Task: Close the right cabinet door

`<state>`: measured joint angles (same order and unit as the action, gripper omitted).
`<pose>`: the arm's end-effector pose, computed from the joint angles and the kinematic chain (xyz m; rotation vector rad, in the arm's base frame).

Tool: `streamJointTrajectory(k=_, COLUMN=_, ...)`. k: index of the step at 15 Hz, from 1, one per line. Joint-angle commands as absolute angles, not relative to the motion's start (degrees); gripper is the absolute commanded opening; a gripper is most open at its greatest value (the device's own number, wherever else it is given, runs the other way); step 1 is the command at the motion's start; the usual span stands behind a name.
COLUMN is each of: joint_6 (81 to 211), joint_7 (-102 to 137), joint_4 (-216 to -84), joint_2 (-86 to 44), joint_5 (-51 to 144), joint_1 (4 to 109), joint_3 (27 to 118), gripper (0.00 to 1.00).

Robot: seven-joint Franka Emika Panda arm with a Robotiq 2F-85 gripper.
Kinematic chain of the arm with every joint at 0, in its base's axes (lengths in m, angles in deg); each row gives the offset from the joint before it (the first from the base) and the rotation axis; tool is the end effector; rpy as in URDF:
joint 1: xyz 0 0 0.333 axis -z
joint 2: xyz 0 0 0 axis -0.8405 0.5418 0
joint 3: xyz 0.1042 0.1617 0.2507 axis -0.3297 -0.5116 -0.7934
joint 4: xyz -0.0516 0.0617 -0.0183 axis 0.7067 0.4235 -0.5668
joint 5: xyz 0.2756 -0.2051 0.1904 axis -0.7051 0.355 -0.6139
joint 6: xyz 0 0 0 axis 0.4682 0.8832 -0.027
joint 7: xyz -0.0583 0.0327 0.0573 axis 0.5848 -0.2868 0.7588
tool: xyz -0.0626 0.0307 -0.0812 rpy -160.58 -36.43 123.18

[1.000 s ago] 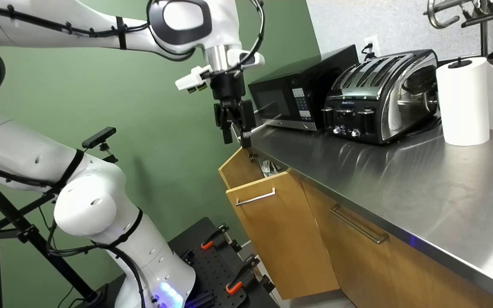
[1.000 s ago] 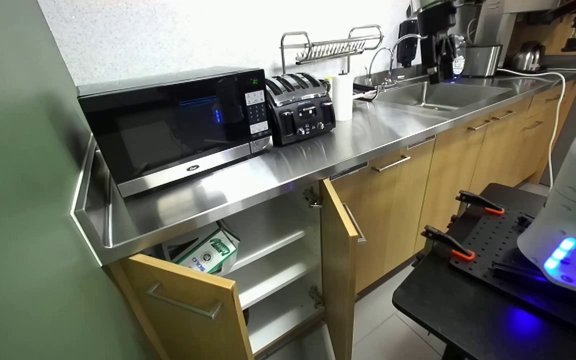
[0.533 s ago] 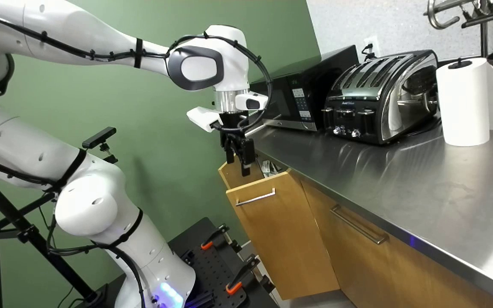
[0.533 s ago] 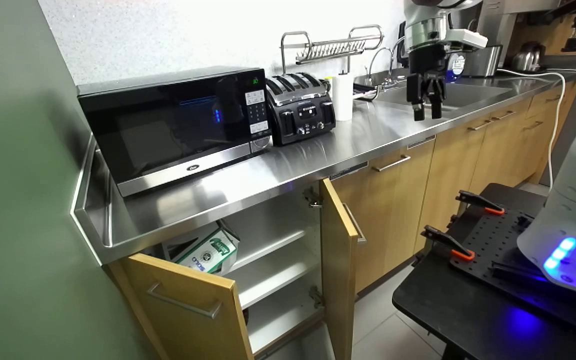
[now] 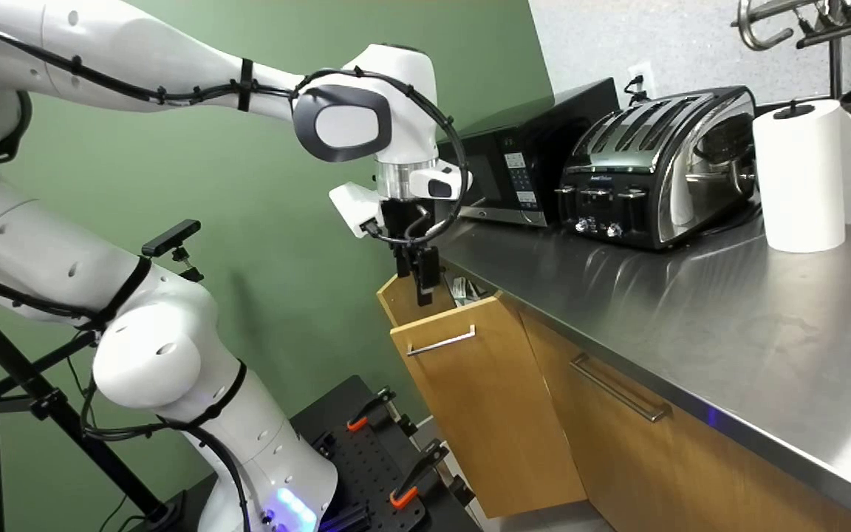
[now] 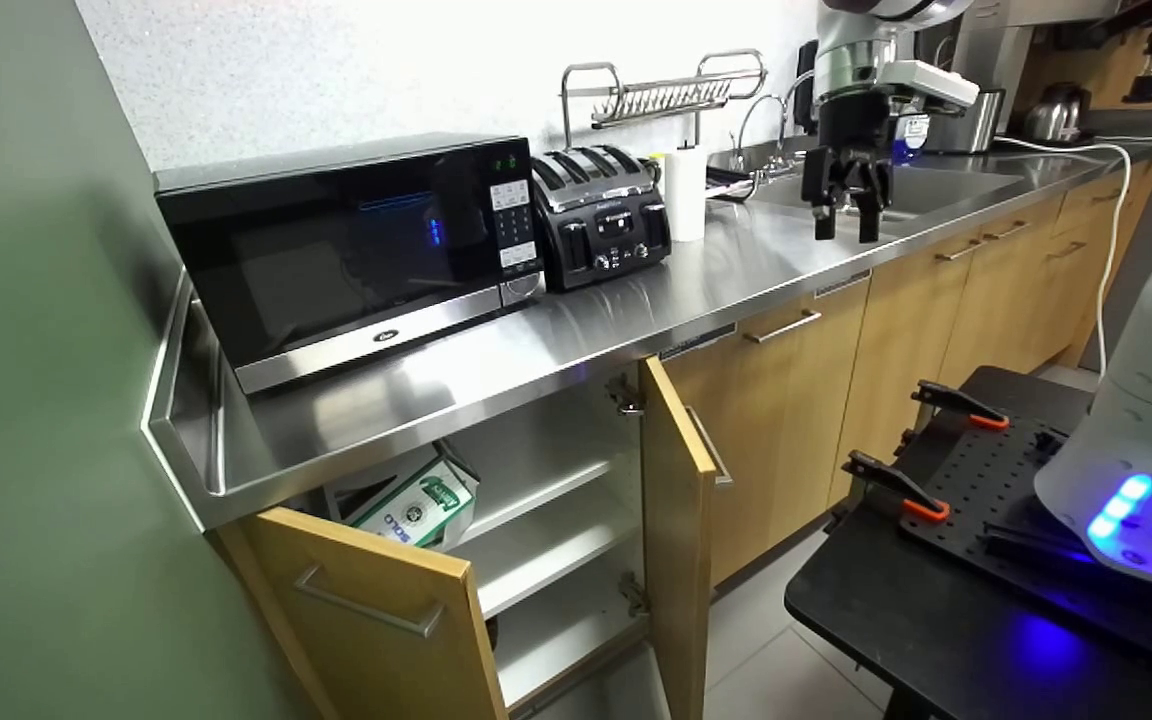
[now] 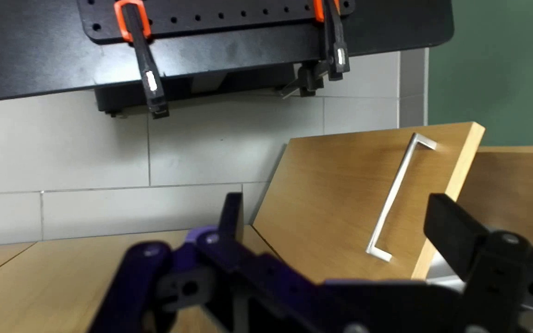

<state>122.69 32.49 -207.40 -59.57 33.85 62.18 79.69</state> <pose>0.3557 -0.0866 0.3578 -2.8258 0.2249 0.3470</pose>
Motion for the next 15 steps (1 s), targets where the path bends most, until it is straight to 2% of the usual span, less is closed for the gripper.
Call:
streamJointTrajectory(k=1, joint_6=127.76, joint_7=30.67, joint_4=-207.97, joint_2=-56.55, joint_5=26.97, joint_1=63.72, joint_3=81.52, gripper=0.74)
streamJointTrajectory(k=10, joint_6=137.6, joint_7=27.34, joint_4=-211.75, joint_2=-48.58, joint_5=5.82, joint_1=62.99, joint_3=80.87, gripper=0.05)
streamJointTrajectory(k=11, joint_6=138.1, joint_7=28.17, joint_4=-211.99, joint_2=-47.56, joint_5=3.57, joint_1=62.83, joint_3=80.54, gripper=0.0)
streamJointTrajectory(k=15, joint_6=137.37, joint_7=31.84, joint_4=-212.32, joint_2=-42.53, joint_5=-5.11, joint_1=62.35, joint_3=78.98, gripper=0.0)
